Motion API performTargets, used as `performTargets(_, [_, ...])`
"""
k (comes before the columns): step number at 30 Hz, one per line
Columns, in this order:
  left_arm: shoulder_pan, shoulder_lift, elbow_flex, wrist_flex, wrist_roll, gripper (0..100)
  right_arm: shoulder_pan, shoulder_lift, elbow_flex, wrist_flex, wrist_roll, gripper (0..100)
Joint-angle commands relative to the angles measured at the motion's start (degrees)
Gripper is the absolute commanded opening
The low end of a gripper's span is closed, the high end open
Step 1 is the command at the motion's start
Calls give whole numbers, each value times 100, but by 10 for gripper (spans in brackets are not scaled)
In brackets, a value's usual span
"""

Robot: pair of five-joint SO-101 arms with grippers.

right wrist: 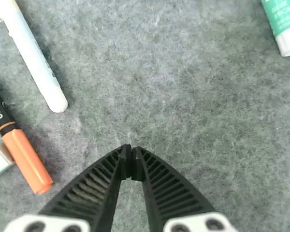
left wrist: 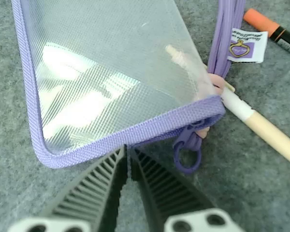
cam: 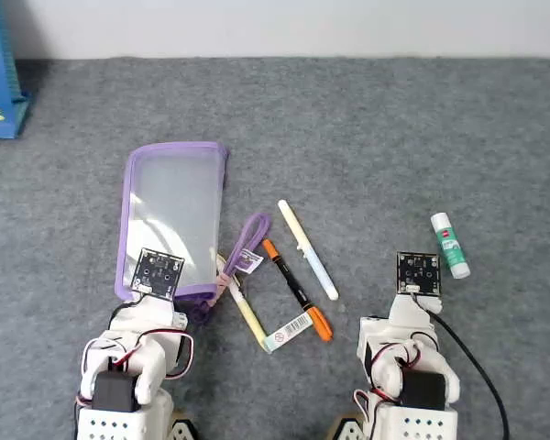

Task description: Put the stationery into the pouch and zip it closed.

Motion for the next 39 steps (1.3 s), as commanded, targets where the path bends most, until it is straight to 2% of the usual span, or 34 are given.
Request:
performTargets(1, [-9, -88, -66, 26, 44, 13, 40, -40, 105, 13, -44, 9])
performTargets(17, [88, -88, -66, 26, 53, 13, 40, -40, 105, 13, -44, 9])
performTargets(24, [-220, -88, -215, 26, 18, 13, 40, -40, 105, 13, -44, 9])
performTargets(32, [-1327, -88, -1174, 316, 9, 13, 31, -40, 105, 13, -53, 9])
performTargets(37, [-2708, -88, -1429, 229, 9, 13, 84, -40, 105, 13, 0, 9])
performTargets(39, [-3297, -88, -1420, 53, 9, 13, 84, -40, 79, 4, 264, 9])
